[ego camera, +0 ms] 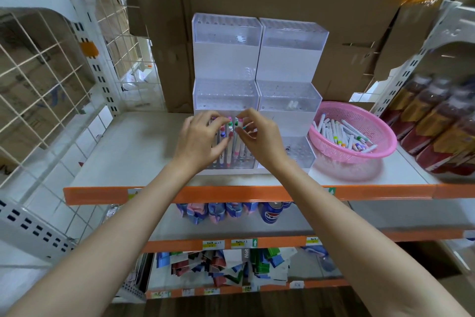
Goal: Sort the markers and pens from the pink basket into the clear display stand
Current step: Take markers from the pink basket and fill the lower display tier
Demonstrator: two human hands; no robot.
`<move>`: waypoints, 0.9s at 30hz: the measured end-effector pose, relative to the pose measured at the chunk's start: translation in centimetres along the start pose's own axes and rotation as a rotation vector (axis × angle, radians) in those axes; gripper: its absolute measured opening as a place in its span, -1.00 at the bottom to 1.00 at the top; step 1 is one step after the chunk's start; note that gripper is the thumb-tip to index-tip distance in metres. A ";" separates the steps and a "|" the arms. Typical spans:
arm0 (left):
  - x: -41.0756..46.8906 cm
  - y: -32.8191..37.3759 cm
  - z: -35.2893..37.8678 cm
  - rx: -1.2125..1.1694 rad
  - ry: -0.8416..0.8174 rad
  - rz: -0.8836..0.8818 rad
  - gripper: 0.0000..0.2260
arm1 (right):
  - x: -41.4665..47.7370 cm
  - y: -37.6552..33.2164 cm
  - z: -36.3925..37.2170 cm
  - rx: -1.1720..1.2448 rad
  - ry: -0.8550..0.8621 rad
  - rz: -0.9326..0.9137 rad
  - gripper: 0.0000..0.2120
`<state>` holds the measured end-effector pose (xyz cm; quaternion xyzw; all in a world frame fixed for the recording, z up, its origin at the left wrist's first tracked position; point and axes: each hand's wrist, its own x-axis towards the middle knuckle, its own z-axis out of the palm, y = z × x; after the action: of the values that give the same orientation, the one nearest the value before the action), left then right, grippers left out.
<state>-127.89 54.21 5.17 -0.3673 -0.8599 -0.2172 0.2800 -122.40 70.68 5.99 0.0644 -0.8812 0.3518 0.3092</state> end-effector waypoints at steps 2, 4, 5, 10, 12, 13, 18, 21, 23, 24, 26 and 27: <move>-0.4 -0.1 0.0 0.023 -0.025 -0.021 -0.66 | 0.0 -0.1 0.0 -0.028 -0.021 -0.023 -0.85; -0.7 -0.2 0.0 0.039 -0.071 -0.034 -0.62 | 0.1 -0.2 0.0 -0.040 -0.034 -0.033 -0.84; -0.8 -0.3 0.0 0.043 -0.101 -0.039 -0.61 | 0.1 -0.3 0.1 -0.045 -0.040 -0.032 -0.84; -1.0 -0.8 0.1 0.040 -0.179 -0.039 -0.59 | -0.1 0.2 0.3 -0.074 -0.095 -0.030 -0.84; -1.2 -0.9 0.1 0.043 -0.183 -0.039 -0.59 | -0.3 0.4 0.4 -0.093 -0.088 -0.043 -0.86; -1.2 -0.9 0.2 0.044 -0.185 -0.038 -0.59 | -0.4 0.4 0.5 -0.109 -0.082 -0.061 -0.87; -1.3 -0.9 0.1 0.046 -0.195 -0.040 -0.58 | -0.8 0.2 0.6 -0.129 -0.050 -0.061 -0.90; -1.3 -0.8 0.0 0.047 -0.209 -0.053 -0.57 | -0.9 0.6 0.7 -0.132 -0.059 -0.031 -0.90; -1.3 -0.7 0.0 0.045 -0.218 -0.057 -0.57 | -1.2 0.8 0.9 -0.126 -0.076 -0.003 -0.90; -1.3 -0.7 0.0 0.045 -0.223 -0.058 -0.56 | -1.3 0.8 1.0 -0.121 -0.078 0.004 -0.91; -1.3 -0.8 -0.1 0.046 -0.232 -0.057 -0.56 | -1.4 0.9 1.1 -0.135 -0.083 0.008 -0.92; -1.3 -0.8 -0.1 0.047 -0.236 -0.057 -0.56 | -1.3 0.9 1.1 -0.154 -0.091 0.010 -0.92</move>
<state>-127.70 52.97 4.29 -0.3591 -0.9019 -0.1600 0.1792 -122.18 70.48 4.04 0.0522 -0.9190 0.2813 0.2712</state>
